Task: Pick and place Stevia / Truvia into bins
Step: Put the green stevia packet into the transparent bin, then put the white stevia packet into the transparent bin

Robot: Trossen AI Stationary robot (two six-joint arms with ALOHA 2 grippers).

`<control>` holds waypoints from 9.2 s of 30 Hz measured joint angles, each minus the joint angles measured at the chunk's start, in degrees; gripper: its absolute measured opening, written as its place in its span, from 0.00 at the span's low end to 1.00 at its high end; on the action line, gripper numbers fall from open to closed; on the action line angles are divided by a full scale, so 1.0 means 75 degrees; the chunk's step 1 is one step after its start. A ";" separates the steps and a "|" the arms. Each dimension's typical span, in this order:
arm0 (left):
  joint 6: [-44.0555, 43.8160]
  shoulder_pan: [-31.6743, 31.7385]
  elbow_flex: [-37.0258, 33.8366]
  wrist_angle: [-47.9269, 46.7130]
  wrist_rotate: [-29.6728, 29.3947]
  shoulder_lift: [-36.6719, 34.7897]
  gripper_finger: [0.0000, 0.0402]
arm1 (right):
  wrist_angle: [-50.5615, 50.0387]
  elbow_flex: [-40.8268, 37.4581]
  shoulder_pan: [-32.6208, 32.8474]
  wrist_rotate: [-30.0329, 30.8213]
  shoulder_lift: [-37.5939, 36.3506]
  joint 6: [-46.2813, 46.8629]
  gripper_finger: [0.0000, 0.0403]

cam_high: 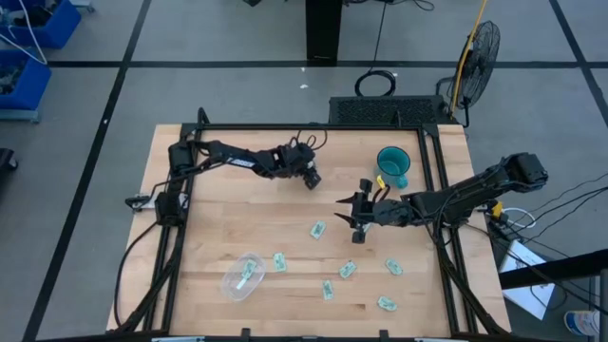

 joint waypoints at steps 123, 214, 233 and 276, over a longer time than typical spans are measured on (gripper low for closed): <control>0.0734 -0.4615 -0.2524 -0.2864 -0.1545 -0.4555 0.46 | -0.1378 -0.2119 0.1119 -0.0147 0.0009 0.2651 0.39; 0.1040 -0.4504 -0.2524 -0.2841 -0.1532 -0.4555 0.46 | 0.1319 -0.2374 -0.0044 -0.0850 0.1072 0.1647 0.02; 0.1442 -0.4507 -0.2524 -0.3086 -0.3456 -0.6839 0.46 | 0.2240 0.2552 0.0090 -0.2290 0.3906 -0.0504 0.02; 0.1512 -0.4507 -0.2518 -0.3216 -0.3757 -0.7746 0.46 | 0.4227 0.7051 -0.0009 -0.4370 0.8330 -0.0306 0.32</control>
